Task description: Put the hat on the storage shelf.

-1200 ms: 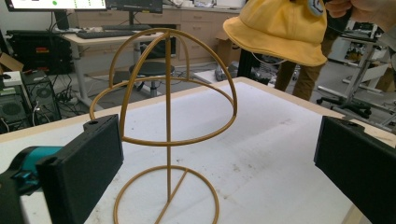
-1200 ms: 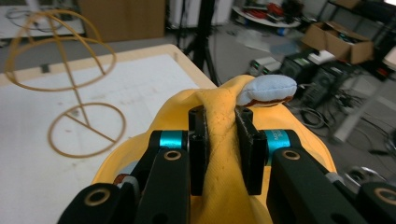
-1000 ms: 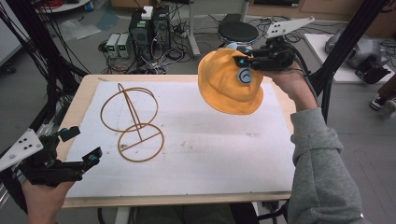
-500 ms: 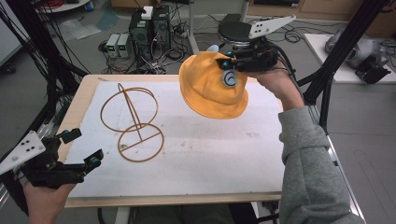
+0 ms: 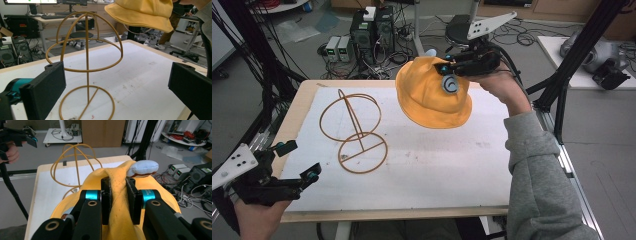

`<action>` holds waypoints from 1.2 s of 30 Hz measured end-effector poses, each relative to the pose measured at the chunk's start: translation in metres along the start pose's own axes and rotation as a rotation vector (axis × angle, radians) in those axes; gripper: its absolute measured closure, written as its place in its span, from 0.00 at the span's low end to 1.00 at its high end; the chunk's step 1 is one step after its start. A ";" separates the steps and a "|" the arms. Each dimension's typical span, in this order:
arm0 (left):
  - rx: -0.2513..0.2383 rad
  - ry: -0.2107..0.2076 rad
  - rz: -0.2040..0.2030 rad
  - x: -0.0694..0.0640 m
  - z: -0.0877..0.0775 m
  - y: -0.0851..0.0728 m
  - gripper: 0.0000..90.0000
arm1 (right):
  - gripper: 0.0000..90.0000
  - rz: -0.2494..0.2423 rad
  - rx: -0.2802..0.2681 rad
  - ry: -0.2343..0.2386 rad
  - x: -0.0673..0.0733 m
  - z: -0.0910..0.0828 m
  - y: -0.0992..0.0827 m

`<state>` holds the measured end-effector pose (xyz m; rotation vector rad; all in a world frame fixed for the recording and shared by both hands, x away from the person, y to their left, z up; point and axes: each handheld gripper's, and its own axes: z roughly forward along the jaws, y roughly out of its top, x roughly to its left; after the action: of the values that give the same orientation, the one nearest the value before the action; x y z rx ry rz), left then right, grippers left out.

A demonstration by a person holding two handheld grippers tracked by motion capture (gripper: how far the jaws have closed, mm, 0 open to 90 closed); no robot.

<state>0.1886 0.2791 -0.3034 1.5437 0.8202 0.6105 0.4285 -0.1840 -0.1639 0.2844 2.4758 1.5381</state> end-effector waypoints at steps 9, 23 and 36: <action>0.010 0.008 -0.003 -0.002 -0.003 -0.002 0.02 | 0.87 -0.004 -0.083 0.027 0.007 0.010 0.010; 0.014 0.014 -0.007 -0.004 -0.005 -0.004 0.02 | 0.88 -0.017 -0.077 0.086 0.022 0.026 0.020; 0.009 0.024 0.000 -0.011 -0.017 -0.004 0.02 | 0.87 -0.087 -0.010 0.133 0.045 0.047 0.068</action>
<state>0.1686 0.2810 -0.3046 1.5470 0.8419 0.6268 0.4016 -0.1018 -0.1270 0.0739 2.5421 1.5806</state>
